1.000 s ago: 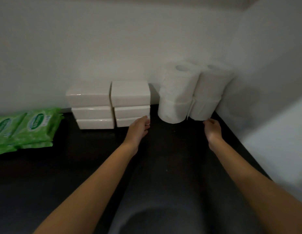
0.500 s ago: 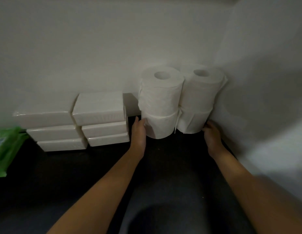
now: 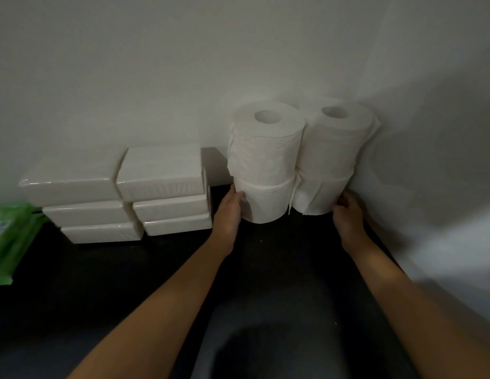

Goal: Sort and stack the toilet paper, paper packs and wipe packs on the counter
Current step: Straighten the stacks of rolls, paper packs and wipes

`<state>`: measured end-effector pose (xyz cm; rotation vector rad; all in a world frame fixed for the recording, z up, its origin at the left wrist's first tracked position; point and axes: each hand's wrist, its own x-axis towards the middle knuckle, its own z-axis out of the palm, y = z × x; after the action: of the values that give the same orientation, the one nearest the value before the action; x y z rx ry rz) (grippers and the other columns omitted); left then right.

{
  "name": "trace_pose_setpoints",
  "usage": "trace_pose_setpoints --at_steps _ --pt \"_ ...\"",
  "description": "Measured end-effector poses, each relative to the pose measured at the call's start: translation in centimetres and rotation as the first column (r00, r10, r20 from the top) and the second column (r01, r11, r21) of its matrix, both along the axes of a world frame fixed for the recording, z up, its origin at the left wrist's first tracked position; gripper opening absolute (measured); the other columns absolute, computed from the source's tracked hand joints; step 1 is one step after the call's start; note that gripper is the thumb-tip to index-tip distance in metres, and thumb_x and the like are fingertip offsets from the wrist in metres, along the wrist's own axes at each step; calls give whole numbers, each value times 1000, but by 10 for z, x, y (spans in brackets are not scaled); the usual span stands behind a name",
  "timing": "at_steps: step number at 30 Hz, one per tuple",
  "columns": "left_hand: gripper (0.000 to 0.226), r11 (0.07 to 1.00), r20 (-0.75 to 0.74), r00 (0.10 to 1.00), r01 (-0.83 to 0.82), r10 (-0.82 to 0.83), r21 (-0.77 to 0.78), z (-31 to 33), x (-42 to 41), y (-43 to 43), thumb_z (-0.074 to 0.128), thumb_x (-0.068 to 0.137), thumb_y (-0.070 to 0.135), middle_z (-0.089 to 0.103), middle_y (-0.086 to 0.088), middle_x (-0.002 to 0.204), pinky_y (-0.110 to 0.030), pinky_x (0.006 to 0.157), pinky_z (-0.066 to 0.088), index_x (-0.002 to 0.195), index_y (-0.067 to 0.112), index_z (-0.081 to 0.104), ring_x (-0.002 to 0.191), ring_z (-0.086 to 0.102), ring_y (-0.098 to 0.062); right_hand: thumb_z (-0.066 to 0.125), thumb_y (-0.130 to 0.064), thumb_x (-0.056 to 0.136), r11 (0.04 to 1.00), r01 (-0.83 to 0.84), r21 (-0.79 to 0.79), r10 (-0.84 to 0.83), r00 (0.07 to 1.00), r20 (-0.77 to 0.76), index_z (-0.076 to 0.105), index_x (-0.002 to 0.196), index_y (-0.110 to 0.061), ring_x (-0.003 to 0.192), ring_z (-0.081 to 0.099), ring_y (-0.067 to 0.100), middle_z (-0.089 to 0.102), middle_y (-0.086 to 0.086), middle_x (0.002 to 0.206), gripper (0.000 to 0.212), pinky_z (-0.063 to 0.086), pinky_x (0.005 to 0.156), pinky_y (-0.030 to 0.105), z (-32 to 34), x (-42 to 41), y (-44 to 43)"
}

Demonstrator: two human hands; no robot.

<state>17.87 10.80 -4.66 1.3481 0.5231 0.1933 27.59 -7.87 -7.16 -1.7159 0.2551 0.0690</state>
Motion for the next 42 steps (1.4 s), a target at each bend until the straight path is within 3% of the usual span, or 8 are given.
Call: trace_pose_setpoints --at_steps 7,10,12,17,23,35,39,42 --pt "48 1000 -40 999 -9 8 -20 -3 4 0 39 98 33 37 4 149 -35 105 37 145 32 30 134 38 -16 50 -14 88 997 21 -71 -20 1000 10 47 135 -7 121 53 26 57 11 131 47 41 105 39 -4 -6 -2" --pt "48 1000 -37 999 -9 8 -29 -2 5 -2 39 98 34 38 3 149 -31 98 38 146 30 29 133 39 -17 52 -11 90 994 2 -113 2 999 43 57 117 -2 103 57 23 62 11 111 30 44 79 25 -5 -15 -5" --pt "49 999 -36 999 -11 9 -36 -1 5 -3 39 98 34 38 2 149 -30 96 38 146 30 29 133 39 -17 51 -9 90 991 -5 -134 14 998 69 59 117 -3 108 58 26 63 14 116 29 40 71 22 -6 -21 -7" --pt "48 1000 -47 999 -14 14 -6 -1 6 -5 40 98 33 37 1 149 -34 102 39 145 29 30 133 39 -18 49 -6 92 994 -3 -113 12 997 81 54 122 -4 100 50 15 58 10 116 31 35 84 24 -1 -26 -8" --pt "48 1000 -45 999 -25 25 -2 -2 8 -7 40 98 34 38 1 149 -33 102 39 145 29 31 133 40 -17 52 -13 91 994 -14 -113 20 999 44 52 129 -7 119 54 25 57 10 130 39 35 85 23 -3 -24 -8" --pt "50 999 -31 999 -37 38 8 -3 7 -12 41 97 36 38 1 149 -40 113 34 145 28 31 134 39 -17 52 -11 91 989 -6 -149 12 999 42 52 128 -7 120 53 26 57 10 130 37 36 87 24 0 -26 -5" --pt "50 996 -37 996 -76 78 40 2 2 -13 41 97 32 35 0 151 -29 112 28 146 24 30 137 36 -17 49 -6 88 983 -42 -181 45 999 12 50 132 -7 123 51 28 54 12 134 44 35 86 24 0 -33 -6" --pt "49 992 7 993 -120 120 49 12 -4 -13 38 99 27 32 0 152 -22 104 25 146 21 28 139 32 -16 47 -5 90 982 -53 -181 51 999 -18 40 140 -9 130 44 28 45 12 143 50 38 97 30 4 -41 -5"
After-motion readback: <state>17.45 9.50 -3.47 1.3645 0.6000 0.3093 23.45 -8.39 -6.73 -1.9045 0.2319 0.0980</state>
